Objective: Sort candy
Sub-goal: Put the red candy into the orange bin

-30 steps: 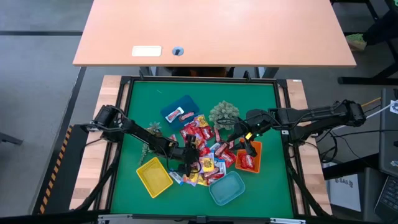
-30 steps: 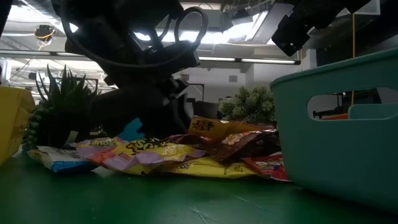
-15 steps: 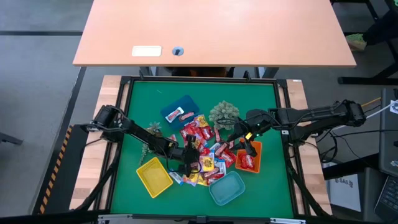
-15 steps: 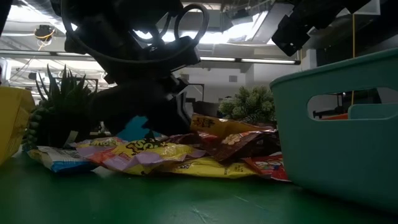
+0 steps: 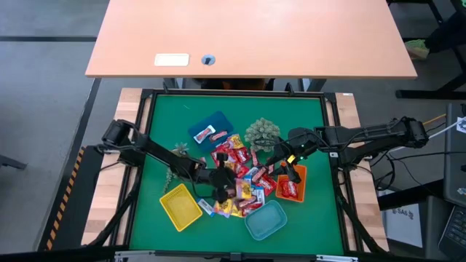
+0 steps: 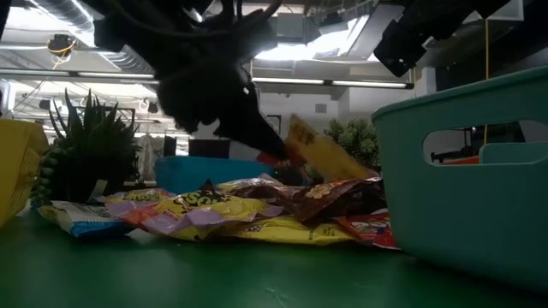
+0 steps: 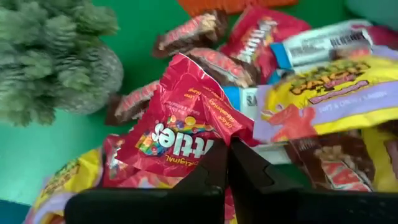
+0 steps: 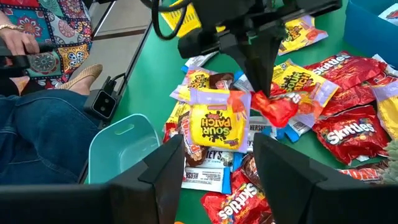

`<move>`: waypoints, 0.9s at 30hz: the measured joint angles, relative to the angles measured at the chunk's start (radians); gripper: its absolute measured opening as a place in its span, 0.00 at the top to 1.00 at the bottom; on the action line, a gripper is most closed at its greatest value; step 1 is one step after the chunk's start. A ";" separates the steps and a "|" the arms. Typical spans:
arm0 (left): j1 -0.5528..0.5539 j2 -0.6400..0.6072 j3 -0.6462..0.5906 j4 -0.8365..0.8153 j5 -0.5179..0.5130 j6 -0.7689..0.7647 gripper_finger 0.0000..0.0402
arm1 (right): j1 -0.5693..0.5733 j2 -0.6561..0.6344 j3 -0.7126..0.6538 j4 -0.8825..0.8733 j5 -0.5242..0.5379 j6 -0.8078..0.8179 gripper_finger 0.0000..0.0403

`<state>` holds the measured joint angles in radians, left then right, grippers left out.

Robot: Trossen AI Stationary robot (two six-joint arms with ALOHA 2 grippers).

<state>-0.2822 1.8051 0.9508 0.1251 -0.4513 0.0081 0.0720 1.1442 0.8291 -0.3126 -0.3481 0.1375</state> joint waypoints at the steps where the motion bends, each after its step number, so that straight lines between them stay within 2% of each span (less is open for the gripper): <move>1: 0.003 -0.004 0.000 0.010 0.001 -0.007 1.00 | 0.000 0.000 0.000 0.004 0.000 -0.015 0.52; 12: 0.029 -0.009 0.000 0.194 0.041 -0.069 1.00 | 0.000 0.047 -0.001 0.071 0.042 -0.220 0.52; 16: 0.048 -0.009 0.001 0.255 0.118 -0.088 1.00 | 0.000 0.082 0.000 0.107 0.043 -0.308 0.52; 21: 0.058 -0.009 0.001 0.291 0.181 -0.104 1.00 | 0.001 0.130 0.000 0.138 0.043 -0.418 0.52; 27: 0.058 -0.009 0.001 0.300 0.205 -0.136 1.00 | 0.000 0.160 -0.001 0.129 0.075 -0.517 0.52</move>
<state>-0.2245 1.7962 0.9516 0.4247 -0.2458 -0.1275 0.0723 1.3041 0.8285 -0.1837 -0.2735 -0.3793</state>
